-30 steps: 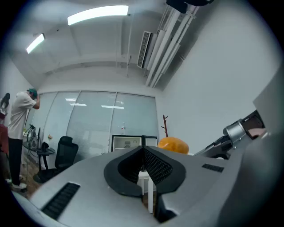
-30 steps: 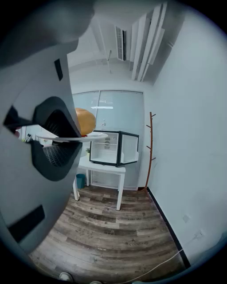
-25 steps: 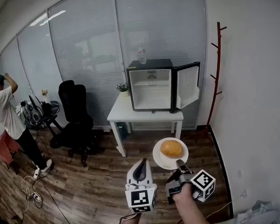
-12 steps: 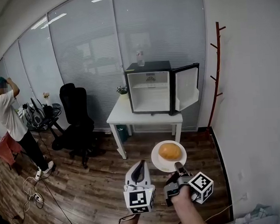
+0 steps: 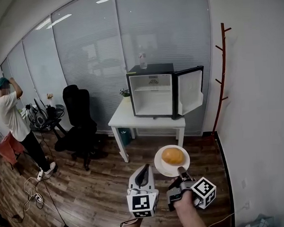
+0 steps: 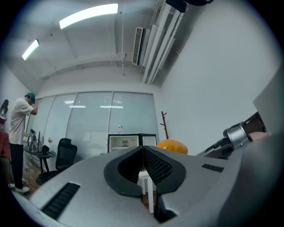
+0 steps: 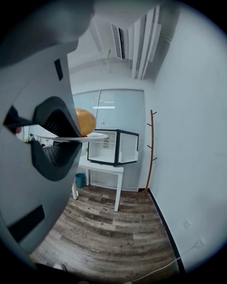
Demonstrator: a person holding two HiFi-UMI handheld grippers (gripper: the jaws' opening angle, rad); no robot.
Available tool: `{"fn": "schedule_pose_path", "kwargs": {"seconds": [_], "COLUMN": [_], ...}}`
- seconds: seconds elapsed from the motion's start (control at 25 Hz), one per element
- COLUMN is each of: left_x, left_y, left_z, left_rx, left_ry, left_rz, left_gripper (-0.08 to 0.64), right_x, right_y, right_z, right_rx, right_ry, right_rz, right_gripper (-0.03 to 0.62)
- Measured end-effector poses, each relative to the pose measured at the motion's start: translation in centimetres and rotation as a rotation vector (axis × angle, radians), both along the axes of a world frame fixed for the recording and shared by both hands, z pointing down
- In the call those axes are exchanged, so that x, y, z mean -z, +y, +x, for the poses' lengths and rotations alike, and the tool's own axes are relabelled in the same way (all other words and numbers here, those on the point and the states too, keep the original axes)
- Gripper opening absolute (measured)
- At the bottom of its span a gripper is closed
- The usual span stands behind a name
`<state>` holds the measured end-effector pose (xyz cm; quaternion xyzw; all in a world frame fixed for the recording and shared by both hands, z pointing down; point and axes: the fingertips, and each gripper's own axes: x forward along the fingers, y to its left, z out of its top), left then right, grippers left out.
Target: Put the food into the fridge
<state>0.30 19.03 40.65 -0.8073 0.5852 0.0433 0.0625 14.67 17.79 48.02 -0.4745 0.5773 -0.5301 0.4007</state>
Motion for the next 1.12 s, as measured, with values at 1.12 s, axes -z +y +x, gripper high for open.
{"fn": "schedule_pose_path", "kwargs": {"seconds": [1.12], "left_x": [1.5], "left_y": [-21.2], "left_z": [-8.8], "left_rx": [-0.021], "left_ry": [0.023], "left_rz": [0.033], "left_gripper": [0.029], "right_x": [2.3], "right_y": [-21.4], "right_z": [-8.3], "right_rx": [-0.015], "right_ry": [0.049], "right_rz": [0.028], "right_gripper": [0.04]}}
